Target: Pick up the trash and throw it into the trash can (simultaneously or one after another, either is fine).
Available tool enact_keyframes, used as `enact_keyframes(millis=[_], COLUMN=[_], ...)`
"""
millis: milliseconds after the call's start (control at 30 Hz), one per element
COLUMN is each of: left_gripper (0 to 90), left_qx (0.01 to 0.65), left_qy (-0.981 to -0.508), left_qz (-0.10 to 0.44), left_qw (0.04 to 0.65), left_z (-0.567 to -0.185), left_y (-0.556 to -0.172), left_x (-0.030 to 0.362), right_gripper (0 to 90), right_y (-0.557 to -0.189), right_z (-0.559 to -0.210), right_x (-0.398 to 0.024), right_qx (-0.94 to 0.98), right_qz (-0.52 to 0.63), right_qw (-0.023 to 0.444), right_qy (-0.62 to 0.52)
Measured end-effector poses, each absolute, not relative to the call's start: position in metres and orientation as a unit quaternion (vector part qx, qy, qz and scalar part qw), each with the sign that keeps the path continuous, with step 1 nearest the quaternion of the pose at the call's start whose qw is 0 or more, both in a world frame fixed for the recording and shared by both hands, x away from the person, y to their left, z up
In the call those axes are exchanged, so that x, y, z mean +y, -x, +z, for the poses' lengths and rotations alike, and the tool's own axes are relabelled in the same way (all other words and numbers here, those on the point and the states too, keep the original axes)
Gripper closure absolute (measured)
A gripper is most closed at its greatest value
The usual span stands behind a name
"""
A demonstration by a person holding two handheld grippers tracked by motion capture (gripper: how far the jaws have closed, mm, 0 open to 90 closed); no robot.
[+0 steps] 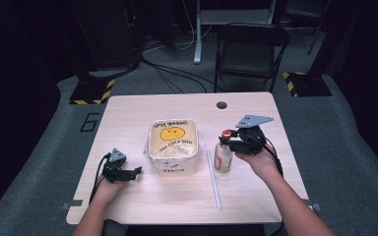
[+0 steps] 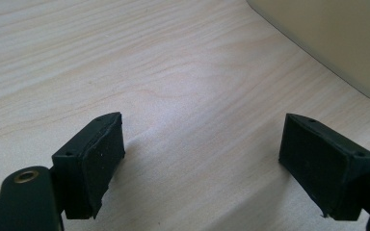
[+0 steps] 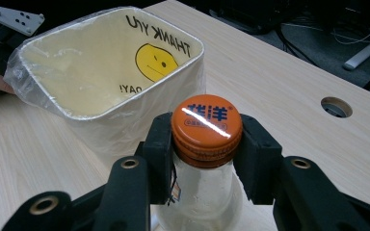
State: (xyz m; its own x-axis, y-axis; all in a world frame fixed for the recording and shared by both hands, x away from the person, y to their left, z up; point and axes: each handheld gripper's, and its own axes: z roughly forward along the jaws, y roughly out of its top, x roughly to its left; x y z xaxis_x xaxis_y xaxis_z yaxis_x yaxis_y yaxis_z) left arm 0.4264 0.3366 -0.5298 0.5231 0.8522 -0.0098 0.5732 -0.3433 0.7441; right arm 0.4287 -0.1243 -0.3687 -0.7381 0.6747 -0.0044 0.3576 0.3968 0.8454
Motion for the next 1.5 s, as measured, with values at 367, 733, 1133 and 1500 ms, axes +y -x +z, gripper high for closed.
enact_keyframes(millis=[367, 733, 1133, 1500], left_gripper=[15.8, 15.8, 15.8, 15.8], left_qx=[0.446, 0.445, 0.445, 0.445], left_qy=[-0.797, -0.797, -0.797, -0.797], left_qz=[0.195, 0.195, 0.194, 0.194], left_qw=[0.358, 0.358, 0.359, 0.360], left_z=[-0.530, -0.530, -0.530, -0.530], left_y=[-0.427, -0.427, -0.427, -0.427], left_x=[0.337, 0.337, 0.337, 0.337], right_gripper=[61.6, 61.7, 61.9, 61.9], right_y=[-0.427, -0.425, -0.424, -0.423], right_z=[-0.363, -0.345, -0.327, -0.309], right_x=[-0.118, -0.117, -0.117, -0.114], right_qx=[0.828, 0.830, 0.831, 0.834], right_qz=[0.436, 0.438, 0.438, 0.441], right_qw=[0.174, 0.175, 0.181, 0.183], right_qy=[-0.306, -0.299, -0.290, -0.278])
